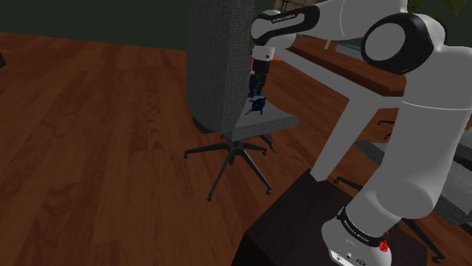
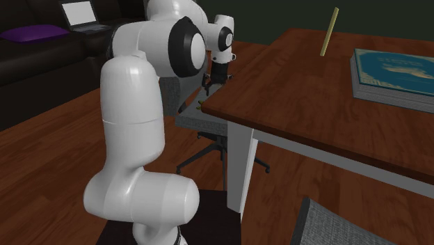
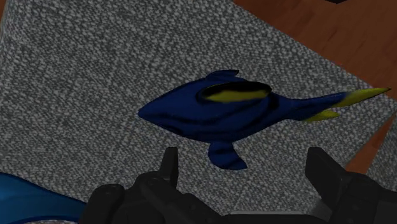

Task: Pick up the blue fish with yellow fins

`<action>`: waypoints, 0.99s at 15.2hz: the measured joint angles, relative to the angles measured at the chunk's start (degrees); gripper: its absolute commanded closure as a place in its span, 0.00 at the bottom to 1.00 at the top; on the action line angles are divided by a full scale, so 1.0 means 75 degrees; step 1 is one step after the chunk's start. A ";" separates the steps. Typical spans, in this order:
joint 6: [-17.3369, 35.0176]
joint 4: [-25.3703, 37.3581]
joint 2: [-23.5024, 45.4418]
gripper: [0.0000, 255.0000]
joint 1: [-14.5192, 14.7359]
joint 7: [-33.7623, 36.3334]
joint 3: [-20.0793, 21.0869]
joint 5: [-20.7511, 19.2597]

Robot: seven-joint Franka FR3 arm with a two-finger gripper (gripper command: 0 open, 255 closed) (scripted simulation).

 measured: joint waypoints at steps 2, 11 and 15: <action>0.0015 0.0250 0.0304 0.00 -0.0028 -0.0094 0.0044 0.0084; 0.0604 -0.0084 0.0576 1.00 -0.0033 -0.0183 0.0085 0.0171; 0.0614 -0.0084 0.0577 1.00 -0.0033 -0.0185 0.0086 0.0173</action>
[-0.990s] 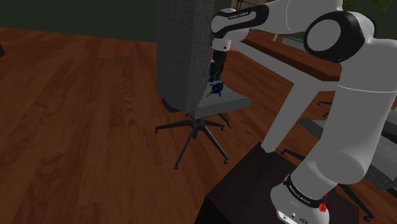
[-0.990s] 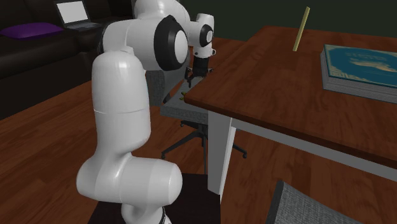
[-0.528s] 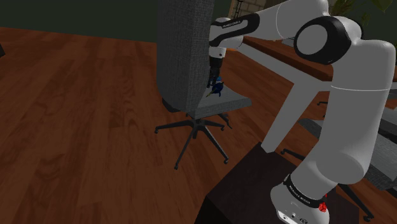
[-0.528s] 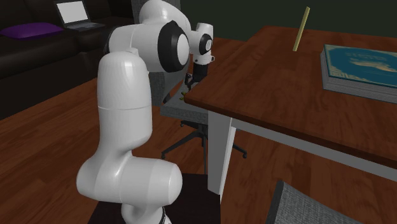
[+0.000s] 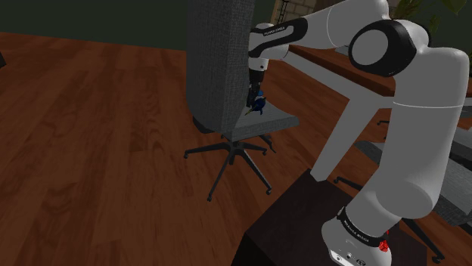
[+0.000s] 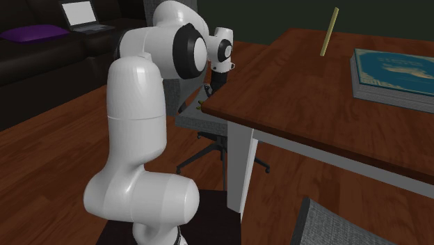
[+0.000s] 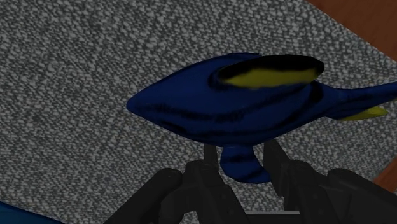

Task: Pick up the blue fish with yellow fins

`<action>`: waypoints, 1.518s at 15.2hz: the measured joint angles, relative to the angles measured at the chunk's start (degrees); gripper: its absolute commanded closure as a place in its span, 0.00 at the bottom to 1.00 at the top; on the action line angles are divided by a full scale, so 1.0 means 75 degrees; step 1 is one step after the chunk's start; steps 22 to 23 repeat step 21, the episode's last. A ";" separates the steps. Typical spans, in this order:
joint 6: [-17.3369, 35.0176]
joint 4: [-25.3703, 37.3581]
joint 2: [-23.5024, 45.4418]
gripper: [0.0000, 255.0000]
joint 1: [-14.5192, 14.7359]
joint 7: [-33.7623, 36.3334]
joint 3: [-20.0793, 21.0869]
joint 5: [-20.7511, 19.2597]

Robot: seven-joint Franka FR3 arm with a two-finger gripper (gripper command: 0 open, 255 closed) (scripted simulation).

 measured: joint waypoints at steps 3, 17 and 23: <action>0.0003 -0.0001 -0.0001 1.00 0.0001 0.0001 0.0001 0.0000; -0.0986 0.0703 -0.0290 1.00 -0.0012 0.0094 -0.0040 -0.0094; -0.1345 0.1036 -0.0319 1.00 -0.0014 0.0139 -0.0042 -0.0106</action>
